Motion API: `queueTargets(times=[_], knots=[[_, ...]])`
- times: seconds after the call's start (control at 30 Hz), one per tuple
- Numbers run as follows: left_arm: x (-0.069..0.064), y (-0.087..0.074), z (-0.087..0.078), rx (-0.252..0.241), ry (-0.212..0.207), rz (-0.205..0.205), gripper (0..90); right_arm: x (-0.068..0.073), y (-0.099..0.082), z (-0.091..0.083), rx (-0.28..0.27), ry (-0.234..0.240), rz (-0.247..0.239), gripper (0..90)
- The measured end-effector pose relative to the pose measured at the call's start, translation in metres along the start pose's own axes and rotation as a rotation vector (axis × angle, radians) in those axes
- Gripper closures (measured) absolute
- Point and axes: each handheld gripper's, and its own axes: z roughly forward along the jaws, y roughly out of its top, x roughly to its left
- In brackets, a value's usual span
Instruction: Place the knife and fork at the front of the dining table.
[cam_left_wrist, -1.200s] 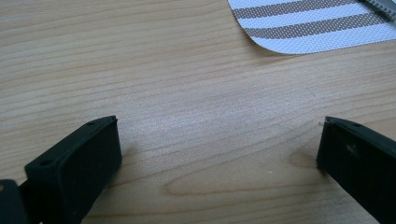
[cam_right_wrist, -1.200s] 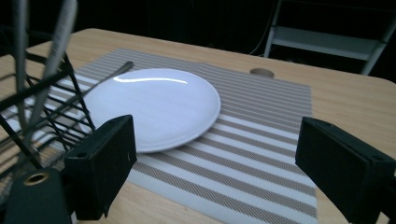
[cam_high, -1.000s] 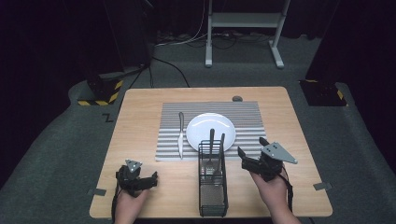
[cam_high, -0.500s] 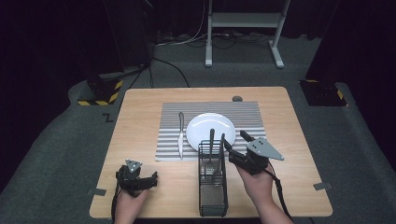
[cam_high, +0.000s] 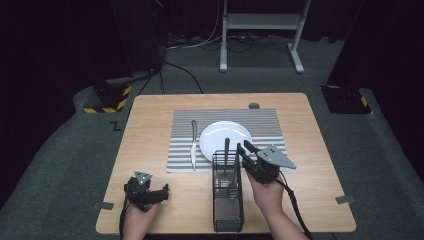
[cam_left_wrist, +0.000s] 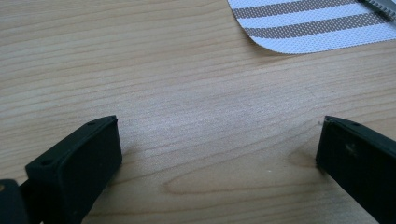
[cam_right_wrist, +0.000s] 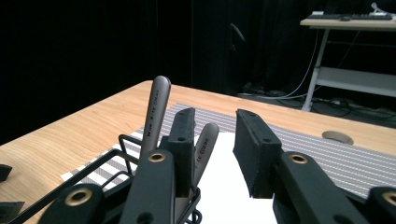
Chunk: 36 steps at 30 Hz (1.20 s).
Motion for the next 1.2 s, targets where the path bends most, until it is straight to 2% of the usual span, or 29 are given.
queueTargets(times=[0.2, 0.5, 0.57, 0.8, 1.2], knots=[[0.000, 0.000, 0.000, 0.001, -0.002, 0.001, 0.1, 0.003, -0.005, 0.009, 0.023, 0.020, 0.009, 72.9], [0.000, 0.000, 0.000, 0.001, -0.003, 0.002, 0.1, 0.004, -0.010, 0.011, -0.005, 0.041, 0.060, 73.0], [0.000, 0.000, 0.000, 0.000, -0.003, 0.002, 0.1, 0.004, -0.010, 0.011, -0.003, 0.045, 0.065, 76.1], [0.000, 0.000, 0.000, 0.001, -0.003, 0.002, 0.1, 0.007, -0.009, 0.007, -0.015, 0.055, 0.036, 81.9], [0.000, 0.000, 0.000, 0.000, -0.003, 0.002, 0.1, 0.013, -0.006, -0.003, -0.067, 0.117, 0.039, 86.3]])
